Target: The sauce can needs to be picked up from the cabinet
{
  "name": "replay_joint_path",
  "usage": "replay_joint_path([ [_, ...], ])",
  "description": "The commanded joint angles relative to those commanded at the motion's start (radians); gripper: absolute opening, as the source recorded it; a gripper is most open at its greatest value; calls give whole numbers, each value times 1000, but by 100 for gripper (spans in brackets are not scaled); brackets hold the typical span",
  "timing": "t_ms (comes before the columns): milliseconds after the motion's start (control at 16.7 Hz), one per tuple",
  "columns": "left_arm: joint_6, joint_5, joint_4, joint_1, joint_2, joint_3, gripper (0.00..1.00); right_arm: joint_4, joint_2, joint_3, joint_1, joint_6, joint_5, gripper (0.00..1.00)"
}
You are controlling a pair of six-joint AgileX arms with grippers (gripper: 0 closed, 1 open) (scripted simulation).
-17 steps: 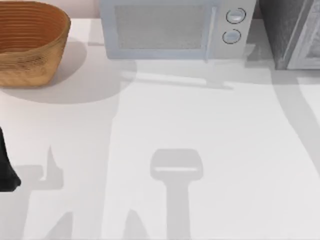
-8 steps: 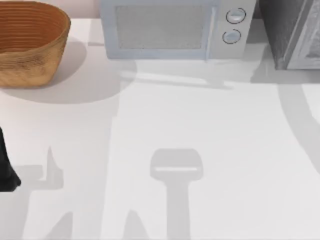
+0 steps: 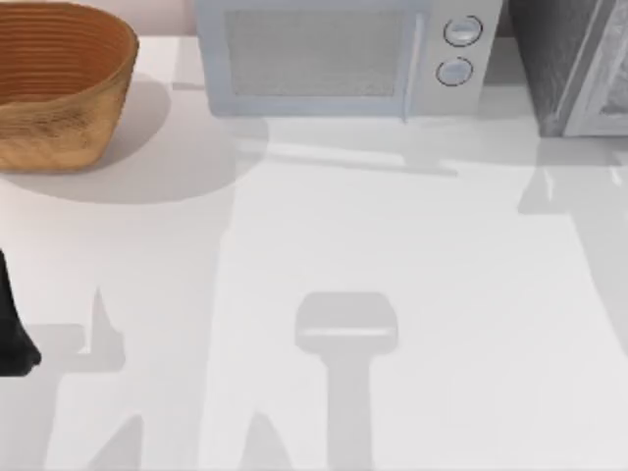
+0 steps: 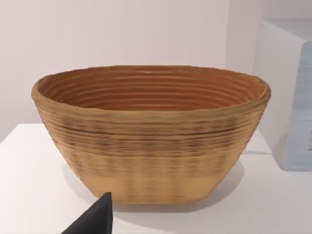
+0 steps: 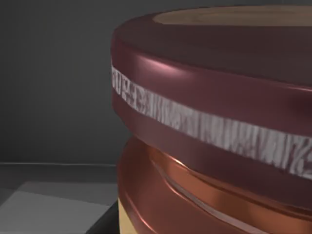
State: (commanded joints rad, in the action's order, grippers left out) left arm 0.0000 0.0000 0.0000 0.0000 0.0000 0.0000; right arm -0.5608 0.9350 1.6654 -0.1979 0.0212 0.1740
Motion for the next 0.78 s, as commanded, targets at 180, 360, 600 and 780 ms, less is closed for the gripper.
replay_joint_path([
  [180, 0, 0, 0, 0, 0, 0, 100, 117, -205, -301, 27, 14, -49, 0],
  [360, 0, 0, 0, 0, 0, 0, 100, 238, -409, -646, 60, 20, -95, 0],
  [600, 0, 0, 0, 0, 0, 0, 100, 387, -654, -1099, 111, 16, -143, 0],
  [780, 0, 0, 0, 0, 0, 0, 100, 474, -798, -1377, 149, 5, -164, 0],
])
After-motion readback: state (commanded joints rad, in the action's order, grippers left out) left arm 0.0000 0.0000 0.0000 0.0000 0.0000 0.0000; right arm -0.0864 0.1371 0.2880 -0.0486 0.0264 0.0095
